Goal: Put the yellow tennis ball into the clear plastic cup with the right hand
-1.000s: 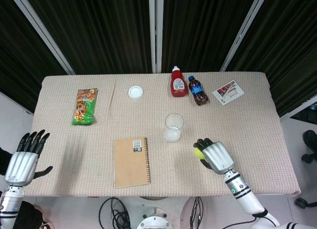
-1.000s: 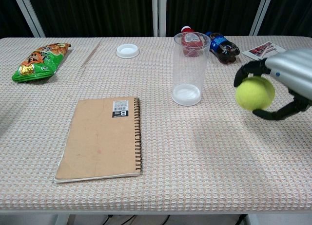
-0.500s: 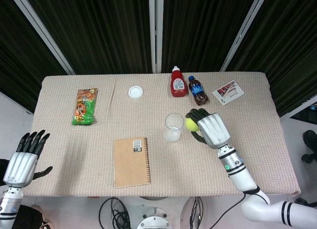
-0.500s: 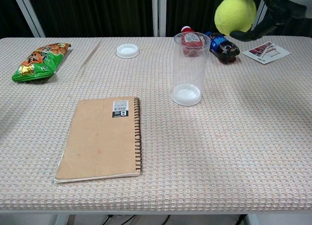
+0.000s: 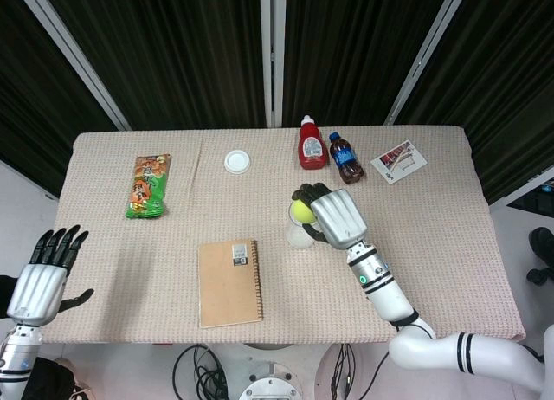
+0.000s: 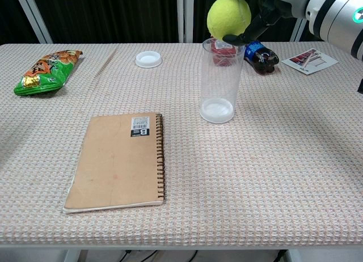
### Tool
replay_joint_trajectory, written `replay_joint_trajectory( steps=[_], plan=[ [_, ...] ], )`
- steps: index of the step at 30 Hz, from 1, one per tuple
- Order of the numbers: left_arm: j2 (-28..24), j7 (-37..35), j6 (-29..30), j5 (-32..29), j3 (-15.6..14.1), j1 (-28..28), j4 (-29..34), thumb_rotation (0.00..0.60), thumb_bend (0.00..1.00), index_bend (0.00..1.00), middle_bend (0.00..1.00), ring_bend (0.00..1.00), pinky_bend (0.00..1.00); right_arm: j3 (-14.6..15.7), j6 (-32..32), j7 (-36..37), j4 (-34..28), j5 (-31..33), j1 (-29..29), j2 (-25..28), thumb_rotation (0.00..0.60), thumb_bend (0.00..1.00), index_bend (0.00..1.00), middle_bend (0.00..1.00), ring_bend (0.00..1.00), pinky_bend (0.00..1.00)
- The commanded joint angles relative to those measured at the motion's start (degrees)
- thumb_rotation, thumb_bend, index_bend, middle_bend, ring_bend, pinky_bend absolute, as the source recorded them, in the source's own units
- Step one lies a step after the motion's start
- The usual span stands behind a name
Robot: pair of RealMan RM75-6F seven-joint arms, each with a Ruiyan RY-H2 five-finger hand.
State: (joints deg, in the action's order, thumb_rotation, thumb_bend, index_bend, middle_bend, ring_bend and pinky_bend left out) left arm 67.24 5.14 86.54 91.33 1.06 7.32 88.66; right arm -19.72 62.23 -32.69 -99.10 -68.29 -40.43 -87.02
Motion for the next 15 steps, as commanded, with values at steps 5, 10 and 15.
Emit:
replay_joint_trajectory(
  steps=[5, 10, 15],
  plan=[
    [0.37, -0.12, -0.14, -0.60, 0.09, -0.12, -0.65, 0.600, 0.06, 0.04, 0.00, 0.00, 0.00, 1.27, -1.06, 1.19, 1.06, 0.30, -1.44, 0.37, 0.600, 0.17, 0.20, 0.17, 0.04, 0.25],
    [0.25, -0.55, -0.03, -0.66, 0.18, -0.12, -0.79, 0.600, 0.06, 0.04, 0.00, 0.00, 0.00, 1.40, -0.87, 3.30, 0.38, 0.38, -1.55, 1.51, 0.600, 0.12, 0.03, 0.05, 0.00, 0.11],
    [-0.01, 0.27, -0.11, -0.35, 0.24, 0.12, -0.18, 0.600, 0.06, 0.04, 0.00, 0.00, 0.00, 2.29, 0.89, 4.97, -1.33, -0.21, -0.39, 3.06, 0.600, 0.11, 0.02, 0.04, 0.00, 0.08]
  ],
)
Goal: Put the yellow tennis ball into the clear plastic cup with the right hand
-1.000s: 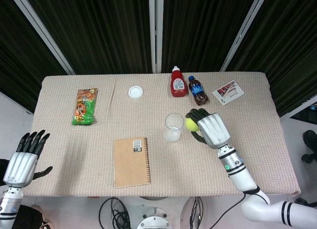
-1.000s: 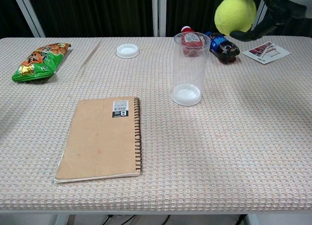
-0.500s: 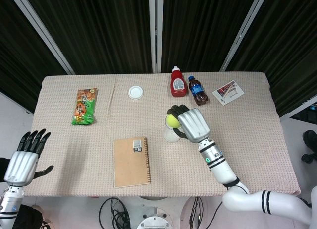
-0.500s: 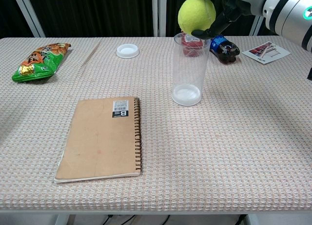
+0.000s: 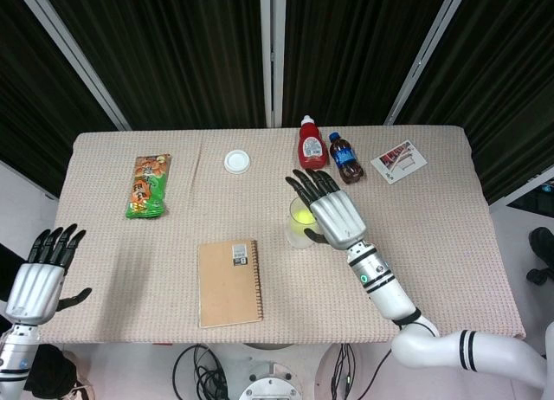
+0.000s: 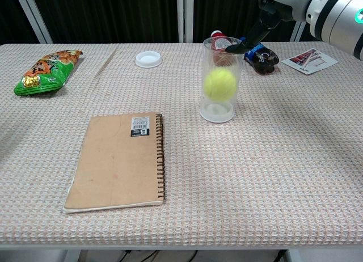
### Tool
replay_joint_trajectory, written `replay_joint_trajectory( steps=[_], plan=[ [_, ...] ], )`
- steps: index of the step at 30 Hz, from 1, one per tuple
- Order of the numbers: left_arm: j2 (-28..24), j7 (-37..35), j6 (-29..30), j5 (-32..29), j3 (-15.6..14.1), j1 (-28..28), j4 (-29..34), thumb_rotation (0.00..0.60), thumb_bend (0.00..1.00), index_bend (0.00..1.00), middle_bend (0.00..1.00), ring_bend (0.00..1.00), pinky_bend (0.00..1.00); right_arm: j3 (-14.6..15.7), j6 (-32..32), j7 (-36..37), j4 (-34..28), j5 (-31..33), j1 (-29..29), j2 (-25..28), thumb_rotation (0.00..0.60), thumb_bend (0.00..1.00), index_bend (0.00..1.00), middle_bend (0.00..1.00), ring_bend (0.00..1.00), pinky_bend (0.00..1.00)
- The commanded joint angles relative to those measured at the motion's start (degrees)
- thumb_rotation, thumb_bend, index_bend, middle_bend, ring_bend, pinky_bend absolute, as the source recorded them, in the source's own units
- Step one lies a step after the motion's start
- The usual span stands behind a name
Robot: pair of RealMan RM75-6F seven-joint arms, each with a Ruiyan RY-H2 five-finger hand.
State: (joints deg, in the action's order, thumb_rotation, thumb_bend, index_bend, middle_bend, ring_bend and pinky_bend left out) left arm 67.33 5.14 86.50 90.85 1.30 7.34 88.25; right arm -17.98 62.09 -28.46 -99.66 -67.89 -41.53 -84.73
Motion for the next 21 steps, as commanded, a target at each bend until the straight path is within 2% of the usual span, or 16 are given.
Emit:
replay_joint_trajectory(
  steps=[1, 4, 6, 8, 12, 15, 18, 21],
  plan=[
    [-0.19, 0.54, 0.02, 0.30, 0.03, 0.15, 0.41, 0.600, 0.06, 0.04, 0.00, 0.00, 0.00, 1.08, 2.24, 1.29, -1.61, -1.34, 1.62, 1.52, 0.600, 0.11, 0.02, 0.03, 0.00, 0.08],
    [-0.32, 0.60, 0.55, 0.60, 0.12, 0.09, 0.74, 0.600, 0.06, 0.04, 0.00, 0.00, 0.00, 4.29, 8.07, 3.40, -4.52, -6.11, 6.39, 4.94, 0.600, 0.12, 0.00, 0.03, 0.00, 0.06],
    [-0.42, 0.53, 0.77, 0.63, 0.16, 0.01, 0.82, 0.600, 0.06, 0.04, 0.00, 0.00, 0.00, 7.65, 13.70, 5.55, -4.66, -10.68, 11.02, 7.47, 0.600, 0.14, 0.00, 0.04, 0.00, 0.05],
    [-0.49, 0.53, 1.03, 0.60, 0.19, -0.14, 1.05, 0.600, 0.06, 0.04, 0.00, 0.00, 0.00, 11.21, 19.62, 8.94, -1.88, -14.08, 16.23, 9.15, 0.600, 0.17, 0.00, 0.04, 0.00, 0.02],
    [-0.72, 0.91, 1.58, 1.25, 0.11, -0.22, 1.43, 0.600, 0.06, 0.04, 0.00, 0.00, 0.00, 16.73, 25.61, 15.86, 5.13, -14.85, 24.48, 11.63, 0.600, 0.18, 0.00, 0.01, 0.00, 0.00],
    [-0.59, 1.30, 1.87, 1.28, 0.23, -0.29, 1.34, 0.600, 0.06, 0.04, 0.00, 0.00, 0.00, 18.66, 29.62, 19.73, 10.89, -15.72, 28.96, 12.33, 0.600, 0.18, 0.00, 0.00, 0.00, 0.00],
    [-0.65, 1.26, 1.90, 0.88, 0.35, -0.42, 1.31, 0.600, 0.06, 0.04, 0.00, 0.00, 0.00, 19.35, 33.07, 21.17, 16.11, -15.76, 32.62, 11.86, 0.600, 0.18, 0.00, 0.00, 0.00, 0.00],
    [-0.76, 0.84, 2.04, 0.68, 0.44, -0.53, 1.17, 0.600, 0.06, 0.04, 0.00, 0.00, 0.00, 19.50, 34.71, 21.80, 17.90, -15.09, 35.26, 11.78, 0.600, 0.17, 0.00, 0.00, 0.00, 0.00]
  ],
)
